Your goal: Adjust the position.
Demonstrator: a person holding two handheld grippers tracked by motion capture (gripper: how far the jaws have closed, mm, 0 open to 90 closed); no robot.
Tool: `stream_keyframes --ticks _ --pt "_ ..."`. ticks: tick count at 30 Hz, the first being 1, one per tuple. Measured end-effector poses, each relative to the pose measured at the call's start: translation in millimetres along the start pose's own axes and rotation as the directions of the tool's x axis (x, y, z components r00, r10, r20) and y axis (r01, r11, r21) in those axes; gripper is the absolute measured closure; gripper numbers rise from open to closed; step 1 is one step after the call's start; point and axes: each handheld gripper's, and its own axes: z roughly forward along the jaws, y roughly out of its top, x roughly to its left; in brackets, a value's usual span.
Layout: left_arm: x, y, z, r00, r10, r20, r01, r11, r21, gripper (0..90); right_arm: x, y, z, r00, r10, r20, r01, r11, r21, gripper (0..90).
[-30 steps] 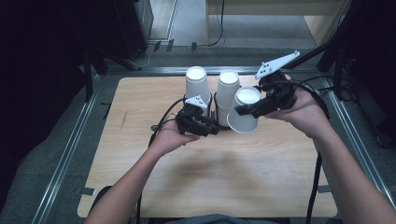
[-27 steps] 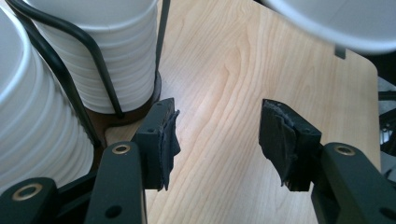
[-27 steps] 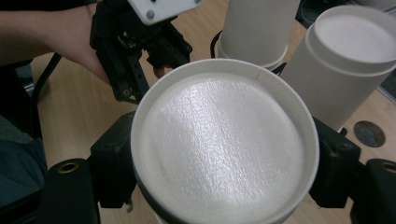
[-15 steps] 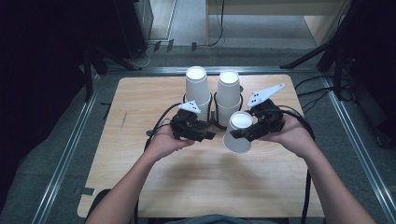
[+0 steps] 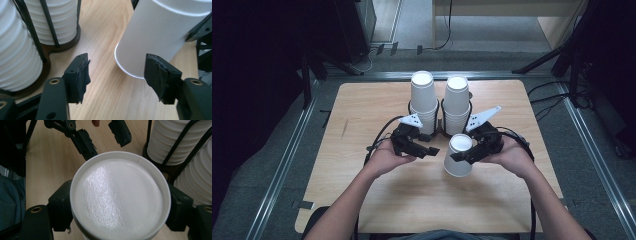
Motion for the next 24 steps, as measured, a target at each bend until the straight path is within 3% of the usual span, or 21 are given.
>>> stream_keyframes --ticks 4,9,12,17,24 --pt "0.7 -4.9 4.0 0.9990 -0.004 0.045 0.002 0.9992 0.041 26.4 -1.6 -4.6 5.7 0.9996 -0.014 -0.027 0.013 1.000 -0.027 24.3" --pt "0.0 -10.4 13.2 0.9962 0.020 0.085 -0.026 0.9966 0.079 13.0 -6.7 -9.9 15.5 0.9988 0.013 -0.046 -0.014 1.000 -0.022 24.3" --pt "-2.7 -11.5 17.6 0.9951 0.044 0.088 -0.051 0.9953 0.082 10.1 -7.0 -9.9 19.6 0.9987 0.017 -0.047 -0.017 1.000 -0.015 24.3" --pt "-5.8 -11.2 21.0 0.9908 0.076 0.112 -0.084 0.9938 0.072 6.5 -4.9 -6.2 19.9 0.9974 0.019 -0.069 -0.022 0.999 -0.048 24.3" --pt "-8.3 -12.3 31.4 0.9866 0.097 0.130 -0.112 0.9877 0.109 5.0 -1.5 -2.3 20.3 0.9959 0.015 -0.090 -0.021 0.997 -0.069 24.3"
